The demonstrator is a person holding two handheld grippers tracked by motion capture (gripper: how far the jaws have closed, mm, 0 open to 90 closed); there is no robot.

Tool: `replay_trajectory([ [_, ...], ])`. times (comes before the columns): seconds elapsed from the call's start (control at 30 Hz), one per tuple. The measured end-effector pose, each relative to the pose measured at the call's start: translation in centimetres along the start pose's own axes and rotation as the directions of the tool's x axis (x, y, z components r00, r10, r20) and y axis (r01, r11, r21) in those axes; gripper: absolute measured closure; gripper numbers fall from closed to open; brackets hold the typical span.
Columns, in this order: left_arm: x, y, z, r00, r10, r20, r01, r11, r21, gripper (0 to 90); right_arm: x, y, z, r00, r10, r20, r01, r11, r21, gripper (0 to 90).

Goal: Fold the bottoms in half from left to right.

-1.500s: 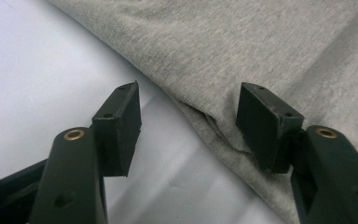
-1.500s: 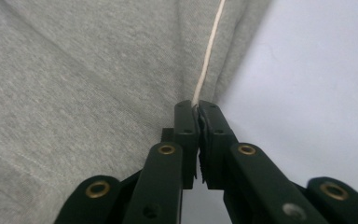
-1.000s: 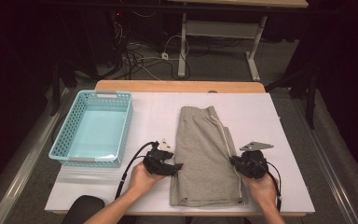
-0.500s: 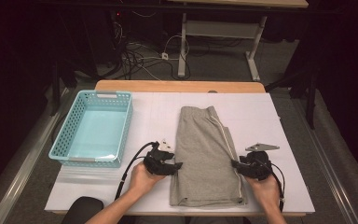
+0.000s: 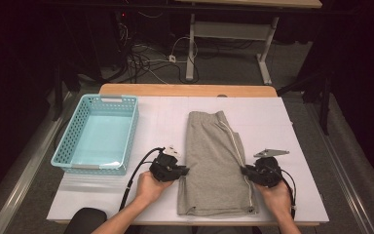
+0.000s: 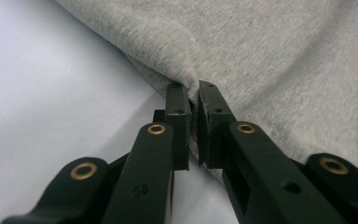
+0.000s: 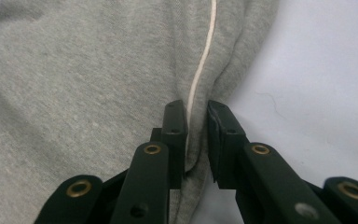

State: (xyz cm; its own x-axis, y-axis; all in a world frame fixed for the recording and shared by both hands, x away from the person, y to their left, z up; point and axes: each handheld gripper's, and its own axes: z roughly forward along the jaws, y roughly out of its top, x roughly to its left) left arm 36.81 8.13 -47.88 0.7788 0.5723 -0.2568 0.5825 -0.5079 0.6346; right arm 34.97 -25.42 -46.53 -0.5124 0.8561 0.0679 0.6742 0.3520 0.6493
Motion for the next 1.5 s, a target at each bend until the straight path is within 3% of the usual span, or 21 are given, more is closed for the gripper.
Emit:
replay_trajectory([
  [0.33,0.1,-0.3,-1.1,0.9999,-0.013,0.002,0.013,0.9999,0.006,83.8,0.5,0.1,0.0,0.9997,-0.02,-0.016,0.02,1.0,-0.004,80.3],
  [0.5,0.4,-0.8,-1.8,0.9992,-0.04,-0.004,0.04,0.9992,0.0,83.9,1.0,0.4,0.3,0.9983,-0.041,-0.041,0.041,0.999,-0.001,80.4],
  [0.93,0.4,-2.8,-3.5,0.996,-0.086,-0.025,0.086,0.9963,0.002,83.8,2.6,1.3,1.1,0.9891,-0.109,-0.098,0.11,0.994,0.001,80.4],
  [1.23,1.0,-4.0,-4.9,0.9896,-0.137,-0.045,0.136,0.9905,-0.019,83.7,3.9,2.0,1.8,0.9798,-0.151,-0.132,0.152,0.988,0.004,80.3],
  [1.5,1.2,-4.5,-4.8,0.9883,-0.14,-0.061,0.138,0.9899,-0.03,79.9,4.2,2.1,2.1,0.9771,-0.162,-0.137,0.164,0.987,0.0,78.1],
])
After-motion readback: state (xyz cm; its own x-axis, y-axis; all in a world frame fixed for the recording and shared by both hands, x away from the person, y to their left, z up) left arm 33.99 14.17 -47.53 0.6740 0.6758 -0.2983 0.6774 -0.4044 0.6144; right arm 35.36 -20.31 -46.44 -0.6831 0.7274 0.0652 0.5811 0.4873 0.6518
